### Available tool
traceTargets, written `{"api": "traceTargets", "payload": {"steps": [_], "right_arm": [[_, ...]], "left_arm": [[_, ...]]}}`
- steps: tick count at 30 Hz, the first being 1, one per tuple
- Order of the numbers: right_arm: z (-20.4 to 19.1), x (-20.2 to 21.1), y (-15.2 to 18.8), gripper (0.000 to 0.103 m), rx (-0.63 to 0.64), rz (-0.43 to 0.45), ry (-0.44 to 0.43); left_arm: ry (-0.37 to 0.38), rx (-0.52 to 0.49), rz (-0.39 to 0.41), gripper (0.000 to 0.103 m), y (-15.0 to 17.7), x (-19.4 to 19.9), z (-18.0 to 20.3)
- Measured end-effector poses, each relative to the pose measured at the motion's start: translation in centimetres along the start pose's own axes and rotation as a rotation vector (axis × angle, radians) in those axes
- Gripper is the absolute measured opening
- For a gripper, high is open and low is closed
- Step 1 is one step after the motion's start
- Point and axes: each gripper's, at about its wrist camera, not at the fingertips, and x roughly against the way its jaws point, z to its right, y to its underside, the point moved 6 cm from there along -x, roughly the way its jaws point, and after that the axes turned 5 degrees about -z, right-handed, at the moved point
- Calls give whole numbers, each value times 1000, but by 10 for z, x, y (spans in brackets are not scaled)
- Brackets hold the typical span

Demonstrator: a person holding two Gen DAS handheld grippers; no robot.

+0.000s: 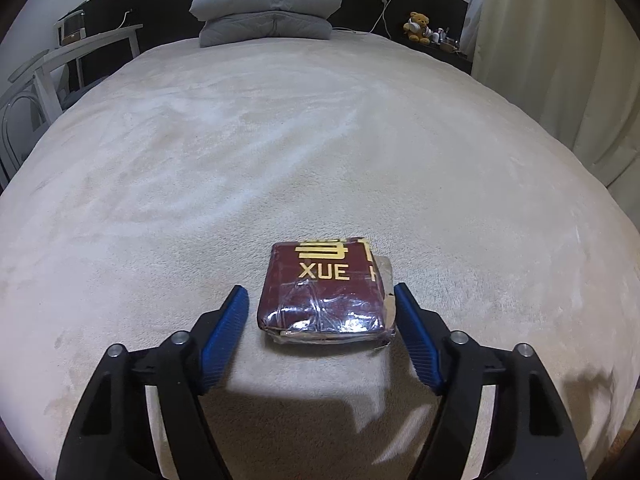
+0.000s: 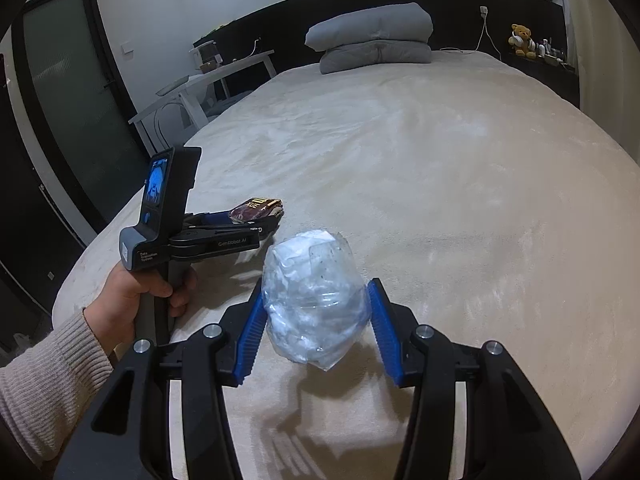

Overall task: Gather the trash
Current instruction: 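Grasp the white plastic bag with the right tool while the left tool grasps the brown snack pack, then carry the plastic bag and snack pack with both tools down to the trash bag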

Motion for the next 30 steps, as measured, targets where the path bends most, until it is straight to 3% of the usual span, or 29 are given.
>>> {"api": "traceTargets", "payload": {"steps": [11, 22, 30], "right_arm": [[21, -6, 7, 50, -64, -13, 12], [14, 7, 9, 50, -95, 17, 4], [-4, 28, 24, 50, -48, 55, 21]], "left_arm": [[15, 3, 51, 58, 3, 22, 2], [55, 22, 130, 58, 24, 81, 13], [97, -12, 182, 58, 43, 135, 33]]}}
